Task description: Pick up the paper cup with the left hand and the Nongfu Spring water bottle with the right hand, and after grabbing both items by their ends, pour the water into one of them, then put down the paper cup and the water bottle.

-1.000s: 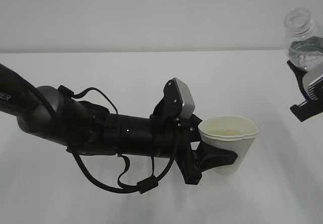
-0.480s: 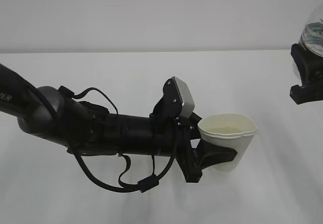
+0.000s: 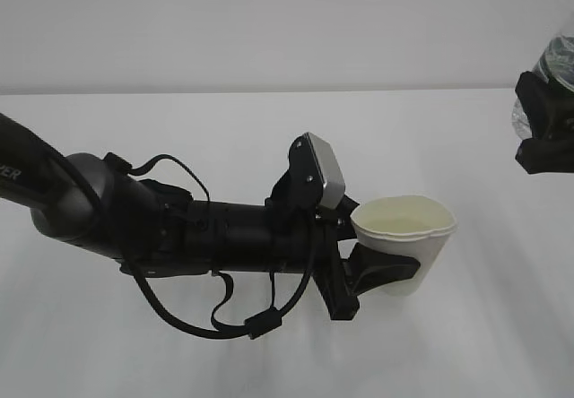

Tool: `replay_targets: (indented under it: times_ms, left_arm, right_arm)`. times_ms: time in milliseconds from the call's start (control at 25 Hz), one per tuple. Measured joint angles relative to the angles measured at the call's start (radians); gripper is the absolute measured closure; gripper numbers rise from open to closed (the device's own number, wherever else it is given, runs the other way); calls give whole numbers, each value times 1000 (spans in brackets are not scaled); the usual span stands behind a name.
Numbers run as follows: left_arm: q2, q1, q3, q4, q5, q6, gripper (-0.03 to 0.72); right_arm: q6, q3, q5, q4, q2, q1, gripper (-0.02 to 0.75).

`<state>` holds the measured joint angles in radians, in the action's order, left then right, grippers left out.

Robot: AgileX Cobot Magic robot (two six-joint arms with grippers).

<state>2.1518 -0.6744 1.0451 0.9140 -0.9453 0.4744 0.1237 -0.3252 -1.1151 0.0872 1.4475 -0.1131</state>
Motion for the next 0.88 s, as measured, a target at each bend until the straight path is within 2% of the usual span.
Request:
replay_targets:
  times_ms: [640, 880]
  left_arm:
    - [1, 0, 0, -46, -27, -59, 288]
    - [2, 23, 0, -48, -27, -61, 288]
  right_arm:
    - [-94, 0, -2, 30, 167, 0, 318]
    - [-95, -27, -2, 30, 233, 0, 318]
